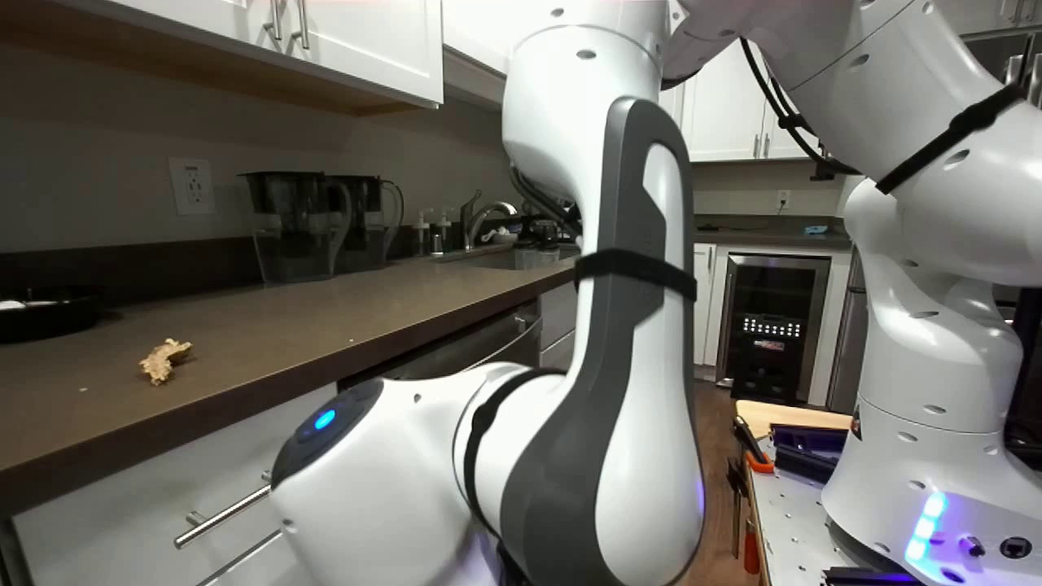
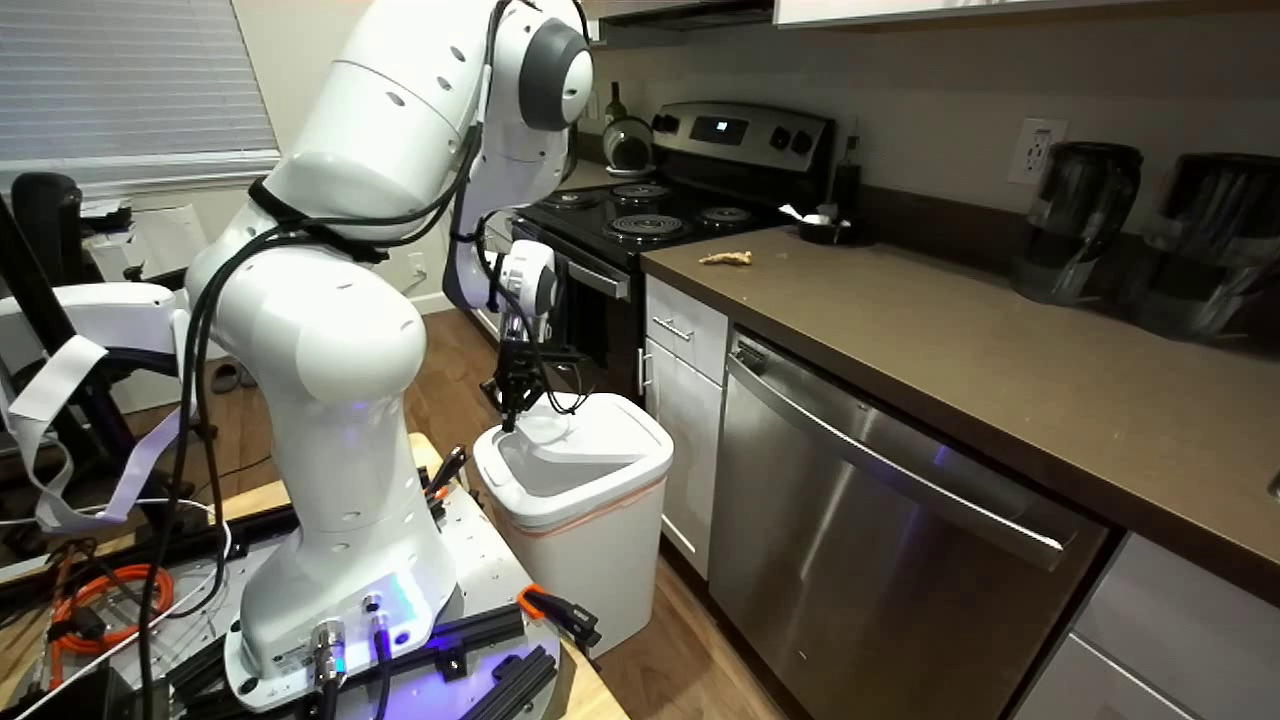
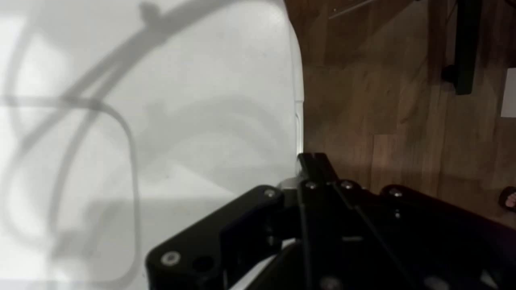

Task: Open the white bin

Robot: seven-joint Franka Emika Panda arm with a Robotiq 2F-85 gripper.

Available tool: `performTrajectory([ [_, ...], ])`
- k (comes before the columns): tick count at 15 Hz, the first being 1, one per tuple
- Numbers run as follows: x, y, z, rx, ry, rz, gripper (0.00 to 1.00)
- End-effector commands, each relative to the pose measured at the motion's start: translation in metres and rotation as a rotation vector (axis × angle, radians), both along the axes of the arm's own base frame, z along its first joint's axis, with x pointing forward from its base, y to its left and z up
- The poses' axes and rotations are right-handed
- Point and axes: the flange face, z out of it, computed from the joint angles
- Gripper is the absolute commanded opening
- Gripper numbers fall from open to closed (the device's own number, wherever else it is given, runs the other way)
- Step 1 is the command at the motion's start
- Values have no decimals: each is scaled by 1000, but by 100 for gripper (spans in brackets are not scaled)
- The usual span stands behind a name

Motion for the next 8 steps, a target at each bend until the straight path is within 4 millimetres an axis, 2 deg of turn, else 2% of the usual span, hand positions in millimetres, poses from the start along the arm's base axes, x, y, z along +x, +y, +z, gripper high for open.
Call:
performTrajectory([
  [1,13,-14,50,-2,-15,-51,5],
  [5,29,-28,96,25,-70,-101,5],
  [8,33,-42,121,41,-100,-128,5],
])
